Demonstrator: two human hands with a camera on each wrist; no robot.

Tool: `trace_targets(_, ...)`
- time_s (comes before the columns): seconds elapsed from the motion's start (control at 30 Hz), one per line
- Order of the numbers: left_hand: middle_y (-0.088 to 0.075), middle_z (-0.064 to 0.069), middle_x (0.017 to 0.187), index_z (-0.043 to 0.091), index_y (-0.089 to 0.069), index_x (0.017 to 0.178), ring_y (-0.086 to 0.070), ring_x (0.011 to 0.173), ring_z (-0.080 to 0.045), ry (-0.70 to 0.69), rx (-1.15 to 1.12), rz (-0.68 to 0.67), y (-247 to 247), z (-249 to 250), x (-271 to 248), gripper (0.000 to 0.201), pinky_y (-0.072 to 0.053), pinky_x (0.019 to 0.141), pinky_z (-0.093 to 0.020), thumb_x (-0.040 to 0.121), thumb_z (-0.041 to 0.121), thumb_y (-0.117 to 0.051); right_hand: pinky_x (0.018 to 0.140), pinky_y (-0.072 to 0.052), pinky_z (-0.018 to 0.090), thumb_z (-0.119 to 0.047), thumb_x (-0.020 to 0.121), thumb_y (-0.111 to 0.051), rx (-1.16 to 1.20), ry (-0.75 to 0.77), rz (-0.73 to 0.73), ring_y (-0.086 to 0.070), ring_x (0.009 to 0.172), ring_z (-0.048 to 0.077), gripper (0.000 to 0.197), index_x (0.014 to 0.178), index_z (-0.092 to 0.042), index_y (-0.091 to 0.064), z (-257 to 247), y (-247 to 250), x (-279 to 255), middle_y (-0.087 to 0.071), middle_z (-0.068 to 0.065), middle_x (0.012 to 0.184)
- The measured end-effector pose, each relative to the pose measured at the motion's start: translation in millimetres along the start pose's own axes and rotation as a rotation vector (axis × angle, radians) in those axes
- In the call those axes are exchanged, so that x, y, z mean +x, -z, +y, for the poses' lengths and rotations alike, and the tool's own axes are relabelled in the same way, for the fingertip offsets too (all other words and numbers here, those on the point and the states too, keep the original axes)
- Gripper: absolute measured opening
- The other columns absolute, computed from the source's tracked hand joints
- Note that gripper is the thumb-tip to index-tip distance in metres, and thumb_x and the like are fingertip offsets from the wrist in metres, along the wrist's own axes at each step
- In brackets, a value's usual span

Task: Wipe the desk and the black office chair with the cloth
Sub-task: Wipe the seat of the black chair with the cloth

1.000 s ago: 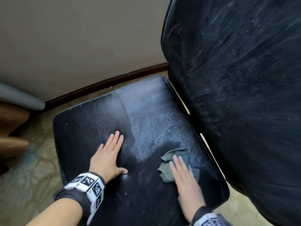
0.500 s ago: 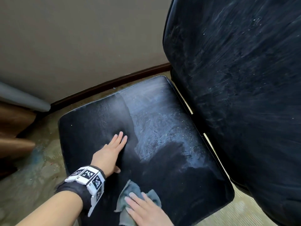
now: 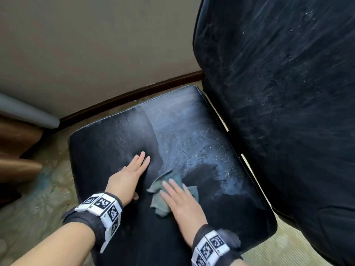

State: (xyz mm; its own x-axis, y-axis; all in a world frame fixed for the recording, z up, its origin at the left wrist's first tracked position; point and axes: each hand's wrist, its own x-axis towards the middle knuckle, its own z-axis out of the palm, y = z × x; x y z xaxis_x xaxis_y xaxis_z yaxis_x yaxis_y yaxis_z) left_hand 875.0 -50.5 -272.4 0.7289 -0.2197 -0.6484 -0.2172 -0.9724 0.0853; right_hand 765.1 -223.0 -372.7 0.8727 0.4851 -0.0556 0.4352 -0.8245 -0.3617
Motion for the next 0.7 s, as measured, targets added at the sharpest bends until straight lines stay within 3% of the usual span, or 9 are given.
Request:
trace_targets(0.1,0.028,0.009,0.153,0.027,0.014,0.150,0.007,0.146,-0.006,0.000,0.016,0.014,0.3,-0.7,1.1,0.112,-0.022,0.112,-0.019,0.080,0.015,-0.071,0.106,-0.020,0.058,-0.005,0.084,-0.036,-0.372,-0.213,-0.162,-0.027,0.130,0.041,0.043,0.116,-0.012,-0.063,-32.9,5.0,56.6,-0.056,0.009,0.124)
trace_targets(0.17,0.030,0.011,0.150,0.028,0.015,0.150,0.007,0.146,-0.006,-0.004,0.024,0.005,1.3,0.5,0.6,0.112,-0.023,0.112,-0.018,0.079,0.014,-0.072,0.102,-0.009,0.074,0.005,0.085,-0.029,-0.170,-0.307,-0.200,-0.021,0.131,0.050,0.053,0.137,0.002,-0.043,-47.3,12.3,89.9,-0.044,0.029,0.135)
trace_targets(0.3,0.034,0.011,0.145,0.028,0.015,0.149,0.007,0.146,-0.005,-0.001,0.014,0.032,-0.9,-0.2,0.2,0.111,-0.021,0.111,-0.017,0.080,0.012,-0.070,0.115,-0.009,0.042,-0.026,0.097,-0.036,-0.174,-0.534,0.059,-0.016,0.141,0.029,0.040,0.121,0.004,-0.048,-18.1,73.2,43.7,-0.016,0.020,0.154)
trace_targets(0.33,0.034,0.012,0.143,0.028,0.015,0.149,0.007,0.146,-0.005,-0.004,0.015,0.027,-0.4,-0.2,0.1,0.111,-0.022,0.111,-0.016,0.080,0.012,-0.070,0.112,-0.013,0.042,-0.015,0.091,-0.047,-0.223,-0.529,0.148,-0.017,0.140,0.029,0.025,0.111,0.000,-0.048,-10.1,66.3,30.2,-0.022,0.020,0.152)
trace_targets(0.47,0.035,0.011,0.142,0.027,0.015,0.150,0.007,0.146,-0.007,0.008,0.003,0.038,-0.9,0.7,0.5,0.111,-0.019,0.113,-0.018,0.078,0.006,-0.068,0.108,-0.012,0.044,0.001,0.049,-0.076,-0.150,-0.325,0.021,-0.026,0.133,0.032,0.077,0.121,-0.008,-0.051,22.5,26.4,23.7,-0.055,0.013,0.132)
trace_targets(0.53,0.031,0.009,0.150,0.026,0.014,0.150,0.007,0.146,-0.008,0.011,0.009,0.037,-2.9,1.8,0.0,0.109,-0.020,0.112,-0.018,0.079,0.006,-0.067,0.112,-0.007,0.047,-0.013,0.082,-0.058,-0.224,-0.129,-0.009,-0.012,0.141,0.036,0.029,0.111,-0.013,-0.061,-11.6,20.8,20.0,-0.051,0.014,0.136)
trace_targets(0.57,0.029,0.008,0.152,0.026,0.015,0.150,0.008,0.146,-0.008,0.011,0.016,0.034,-3.1,1.7,-0.2,0.108,-0.019,0.112,-0.018,0.080,0.008,-0.066,0.113,-0.005,0.045,-0.013,0.096,-0.036,-0.258,0.036,0.030,-0.012,0.141,0.033,0.031,0.109,-0.018,-0.064,-22.8,11.9,13.9,-0.046,0.013,0.140)
trace_targets(0.63,0.032,0.009,0.149,0.027,0.016,0.149,0.009,0.146,-0.007,0.009,0.016,0.039,-2.7,1.6,-0.7,0.108,-0.018,0.113,-0.018,0.080,0.008,-0.065,0.114,-0.006,0.038,-0.010,0.096,-0.025,-0.214,0.192,0.074,-0.024,0.138,0.025,0.042,0.112,-0.024,-0.062,-9.9,11.8,11.0,-0.052,0.001,0.135)
trace_targets(0.7,0.030,0.010,0.151,0.027,0.015,0.149,0.010,0.145,-0.006,0.014,0.006,0.027,-0.9,1.8,-1.6,0.108,-0.019,0.112,-0.017,0.080,0.006,-0.065,0.112,-0.016,0.036,-0.005,0.090,-0.040,-0.220,0.096,0.197,-0.015,0.142,0.022,0.036,0.120,-0.018,-0.052,34.5,31.6,15.4,-0.051,0.000,0.134)
